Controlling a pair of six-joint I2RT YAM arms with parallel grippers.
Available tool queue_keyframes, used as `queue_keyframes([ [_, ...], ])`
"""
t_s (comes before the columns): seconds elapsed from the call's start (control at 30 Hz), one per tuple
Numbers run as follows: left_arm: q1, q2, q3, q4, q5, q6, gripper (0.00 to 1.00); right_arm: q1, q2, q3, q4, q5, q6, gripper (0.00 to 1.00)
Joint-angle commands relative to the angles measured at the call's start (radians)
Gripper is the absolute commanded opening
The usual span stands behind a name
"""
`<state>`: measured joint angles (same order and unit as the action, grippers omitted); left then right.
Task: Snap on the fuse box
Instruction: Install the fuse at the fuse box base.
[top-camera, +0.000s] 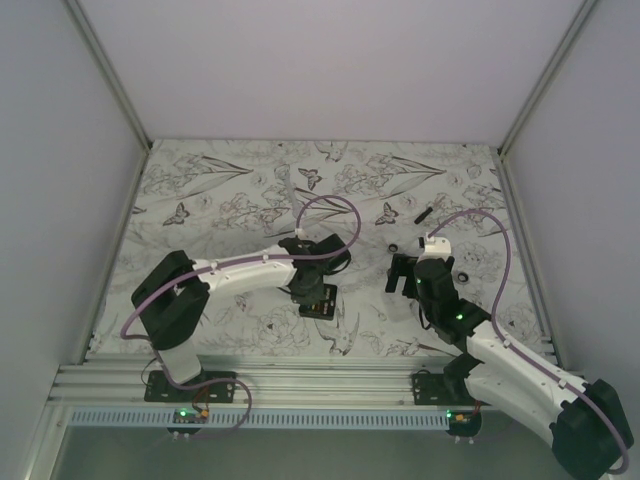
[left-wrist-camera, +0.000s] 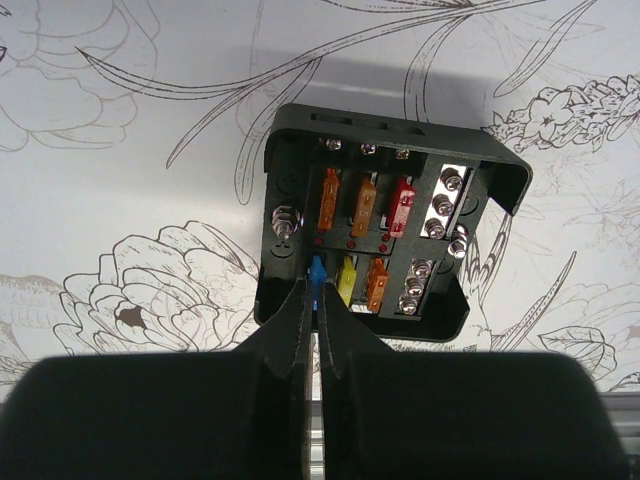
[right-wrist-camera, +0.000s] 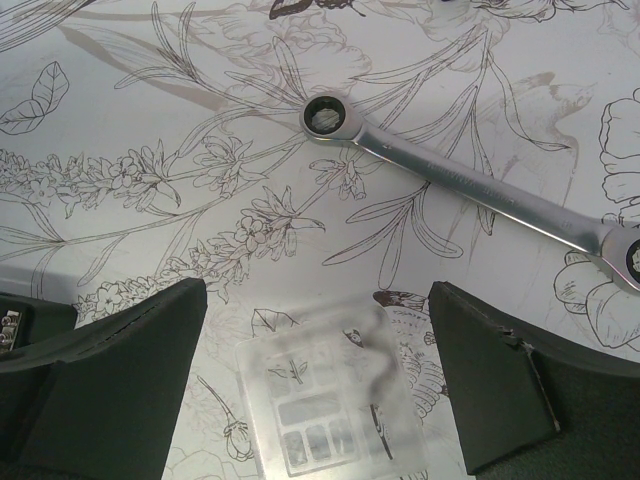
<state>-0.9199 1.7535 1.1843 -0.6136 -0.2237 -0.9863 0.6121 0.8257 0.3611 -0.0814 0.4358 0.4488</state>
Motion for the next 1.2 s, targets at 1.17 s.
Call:
queue_keyframes([
  [1.17, 0.022, 0.231, -0.119, -0.055, -0.013, -0.009, 0.0, -0.005, -0.007, 0.026, 0.029, -0.002, -0.01, 1.0],
])
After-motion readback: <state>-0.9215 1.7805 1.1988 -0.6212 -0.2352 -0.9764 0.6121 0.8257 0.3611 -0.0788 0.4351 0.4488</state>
